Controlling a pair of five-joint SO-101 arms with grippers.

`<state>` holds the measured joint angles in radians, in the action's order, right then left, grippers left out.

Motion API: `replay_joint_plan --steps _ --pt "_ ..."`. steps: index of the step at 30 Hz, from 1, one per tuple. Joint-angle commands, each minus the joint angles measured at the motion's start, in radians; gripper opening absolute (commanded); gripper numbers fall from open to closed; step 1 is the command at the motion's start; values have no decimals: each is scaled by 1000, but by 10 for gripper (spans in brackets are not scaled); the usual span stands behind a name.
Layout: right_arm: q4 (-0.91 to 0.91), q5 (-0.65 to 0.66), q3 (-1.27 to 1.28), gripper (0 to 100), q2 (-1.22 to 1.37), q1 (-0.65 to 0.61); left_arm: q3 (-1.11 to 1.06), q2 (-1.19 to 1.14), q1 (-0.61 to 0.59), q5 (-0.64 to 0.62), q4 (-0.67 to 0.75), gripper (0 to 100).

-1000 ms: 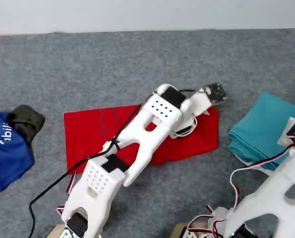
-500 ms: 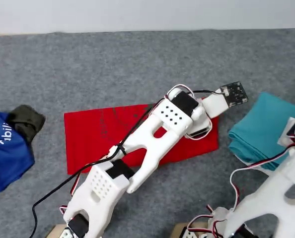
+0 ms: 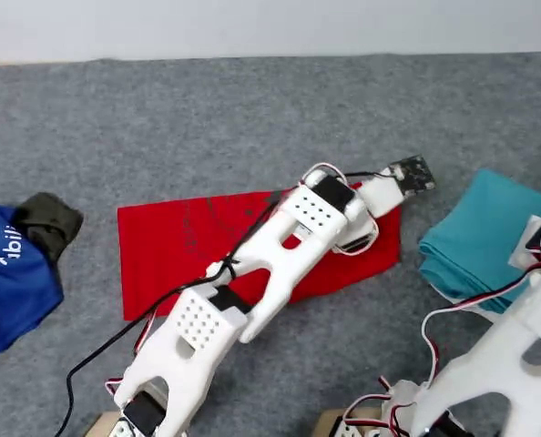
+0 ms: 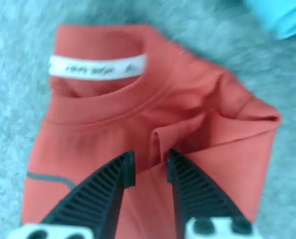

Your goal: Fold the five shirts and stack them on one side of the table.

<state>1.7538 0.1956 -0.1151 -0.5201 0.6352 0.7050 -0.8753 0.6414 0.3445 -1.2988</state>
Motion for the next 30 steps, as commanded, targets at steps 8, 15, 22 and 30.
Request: replay_joint_plan --steps 8,15,22,30 --pt "31 -12 43 9 -48 -15 36 103 -34 -3 -6 115" --pt "-22 -5 150 10 -166 -47 35 137 55 -9 -46 115" --pt "-68 -2 253 10 -275 -47 36 71 100 -11 -12 115" --pt "-70 64 304 10 -349 -47 76 12 11 0 43 115"
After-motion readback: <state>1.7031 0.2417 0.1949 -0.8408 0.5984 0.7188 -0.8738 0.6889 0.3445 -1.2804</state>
